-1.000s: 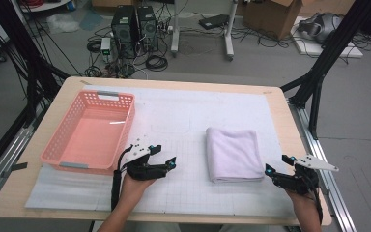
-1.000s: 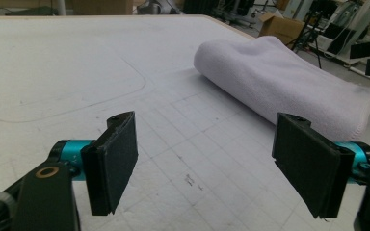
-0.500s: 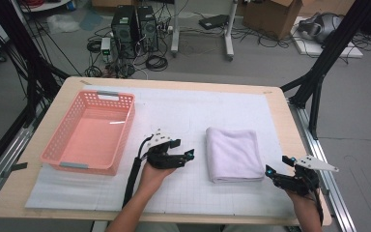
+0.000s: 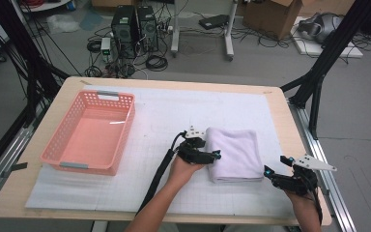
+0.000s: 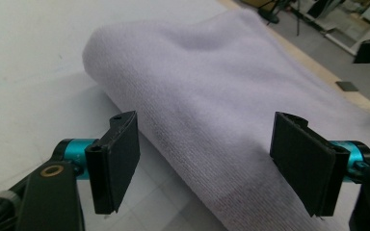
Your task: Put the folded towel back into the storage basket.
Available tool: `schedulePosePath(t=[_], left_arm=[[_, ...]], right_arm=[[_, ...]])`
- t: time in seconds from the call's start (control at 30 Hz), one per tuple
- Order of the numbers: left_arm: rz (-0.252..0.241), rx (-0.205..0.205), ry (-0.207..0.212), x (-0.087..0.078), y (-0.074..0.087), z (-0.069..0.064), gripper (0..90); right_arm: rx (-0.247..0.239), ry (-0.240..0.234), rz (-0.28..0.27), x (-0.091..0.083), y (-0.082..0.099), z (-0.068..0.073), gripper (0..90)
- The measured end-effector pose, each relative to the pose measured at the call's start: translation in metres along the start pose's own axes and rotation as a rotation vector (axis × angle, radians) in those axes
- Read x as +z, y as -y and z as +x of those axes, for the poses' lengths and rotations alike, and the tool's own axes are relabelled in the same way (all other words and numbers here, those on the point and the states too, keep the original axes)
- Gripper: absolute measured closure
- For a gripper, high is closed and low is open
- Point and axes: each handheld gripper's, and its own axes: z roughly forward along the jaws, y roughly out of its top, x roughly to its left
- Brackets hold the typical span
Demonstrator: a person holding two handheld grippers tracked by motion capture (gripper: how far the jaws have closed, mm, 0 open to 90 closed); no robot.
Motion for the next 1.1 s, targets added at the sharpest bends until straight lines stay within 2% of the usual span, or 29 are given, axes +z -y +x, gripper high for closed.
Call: schedulePosePath(t=[0.1, 0.17, 0.23, 0.27, 0.37, 0.43, 0.53, 0.7, 0.9, 1.0, 1.1], left_arm=[[0.052, -0.039, -0.006, 0.007, 0.002, 0.0, 22.5], [0.06, -0.031, -0.008, 0.007, 0.002, 0.0, 23.3], [0.064, -0.049, 0.013, 0.006, 0.002, 0.0, 26.2], [0.078, -0.058, 0.037, 0.006, 0.002, 0.0, 32.1], [0.083, -0.059, 0.073, 0.006, 0.004, 0.0, 49.9], [0.065, -0.089, 0.091, 0.005, 0.005, 0.002, 62.5], [0.037, -0.094, 0.113, -0.001, 0.006, 0.005, 69.8], [-0.036, -0.058, 0.13, -0.022, 0.014, 0.012, 71.2], [-0.062, -0.028, 0.118, -0.053, 0.021, 0.031, 71.5], [-0.069, -0.042, 0.102, -0.067, 0.026, 0.045, 71.7], [-0.064, -0.07, 0.078, -0.074, 0.031, 0.057, 71.6]], right_arm=[[-0.001, 0.0, 0.0, 0.0, 0.0, 0.0, 21.3], [0.001, 0.0, 0.0, 0.0, 0.0, 0.0, 21.3], [0.0, -0.001, 0.001, -0.001, 0.001, -0.001, 21.3], [0.002, -0.001, 0.003, -0.001, 0.001, -0.001, 21.3], [0.001, -0.001, 0.0, 0.0, 0.001, -0.001, 21.3], [-0.001, -0.002, 0.003, 0.0, 0.001, 0.0, 21.3], [0.001, -0.002, 0.002, 0.0, 0.001, 0.0, 21.3], [0.003, -0.005, 0.004, 0.0, 0.001, 0.0, 21.3], [-0.007, -0.012, 0.009, 0.002, 0.0, 0.003, 21.3], [-0.003, -0.015, 0.011, 0.002, 0.0, 0.004, 21.3], [-0.007, -0.014, 0.012, 0.003, 0.0, 0.004, 21.3]])
